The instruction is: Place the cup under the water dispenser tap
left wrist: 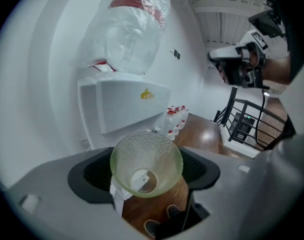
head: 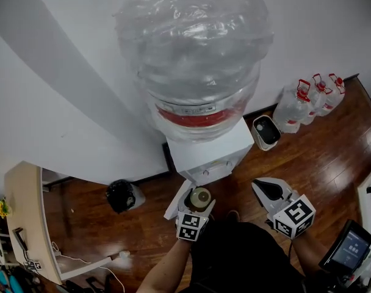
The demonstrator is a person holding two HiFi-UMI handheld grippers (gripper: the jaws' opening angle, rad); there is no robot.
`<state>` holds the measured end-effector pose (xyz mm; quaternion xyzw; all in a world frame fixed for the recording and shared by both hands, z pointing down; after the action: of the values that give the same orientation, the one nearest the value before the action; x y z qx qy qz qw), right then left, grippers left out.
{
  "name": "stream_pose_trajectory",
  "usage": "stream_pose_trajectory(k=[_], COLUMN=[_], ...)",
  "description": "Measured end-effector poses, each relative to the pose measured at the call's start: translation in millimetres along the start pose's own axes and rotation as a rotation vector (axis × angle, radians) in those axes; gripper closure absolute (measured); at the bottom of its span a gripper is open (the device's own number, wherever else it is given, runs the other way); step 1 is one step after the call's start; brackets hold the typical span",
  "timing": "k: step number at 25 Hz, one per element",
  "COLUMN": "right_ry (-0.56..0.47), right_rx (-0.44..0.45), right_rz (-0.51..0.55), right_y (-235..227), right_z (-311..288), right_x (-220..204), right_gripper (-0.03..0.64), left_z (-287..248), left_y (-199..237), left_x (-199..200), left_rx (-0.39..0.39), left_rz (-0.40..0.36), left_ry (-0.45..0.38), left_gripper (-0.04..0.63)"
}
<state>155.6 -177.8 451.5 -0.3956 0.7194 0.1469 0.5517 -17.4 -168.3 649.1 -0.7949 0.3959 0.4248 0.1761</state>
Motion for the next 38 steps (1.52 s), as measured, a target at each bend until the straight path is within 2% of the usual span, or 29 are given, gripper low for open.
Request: stream_pose_trajectory(k=[3, 6, 11, 17, 20, 27, 35, 38], right_ry=[-0.015, 0.016, 0.061, 0.083, 0.091, 0.140, 0.170, 0.190], right_rx=[0.008, 0.003, 0.006, -0.032, -0.047, -0.049, -0.042, -0.024], right_rz=[0.021, 0.063, 0.093, 0.067, 0.074, 0.056, 0.076, 0.079], right_y=[-6.3, -17.2, -24.5, -37.0, -36.1, -37.4, -38.4, -34.4], right_z=[-6.9, -17.0, -31.7, -42.4, -48.6, -56.5, -59.9, -58.7], right_x=[-3.0, -20.5, -46.4, -73.6, -79.8, -97.1, -102.9, -107.4], right_gripper=[0.615, 0.615, 0.615, 0.615, 0.615, 0.615, 0.615, 0.615], left_z=[-22.4, -51.1, -107.0, -157.2, -168.7, -184.7, -197.6, -199.9], left_y=[11.3, 19.1, 31.8, 42.5, 55.0, 63.4, 71.6, 71.6], left_x=[-25.0, -48.6, -85.9, -118.9, -120.5, -138.2, -127.8, -130.0], left_rx=[0.025, 0.039, 0.062, 0.058, 0.054, 0.067, 0.153, 0.193], left_rz=[0.002, 0.029, 0.111, 0.036, 0.048, 0.089, 0.125, 0.119], left_ry=[0.020, 0.020, 0.020, 0.036, 0.002, -0.007, -0.087, -0.082], left_gripper=[0.313, 0.313, 0.313, 0.313, 0.313, 0.313, 0.313, 0.311])
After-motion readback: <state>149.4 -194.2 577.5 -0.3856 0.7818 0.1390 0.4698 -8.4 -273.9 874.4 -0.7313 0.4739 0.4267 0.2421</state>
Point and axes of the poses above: the fingertips, and each gripper's own axes: z backward along the fingers, y to its left, x out of its top, the point moved 3 cm from there along z, backward along the fingers, and after that the axes turned 3 degrees about -z, right-handed, at the moved point
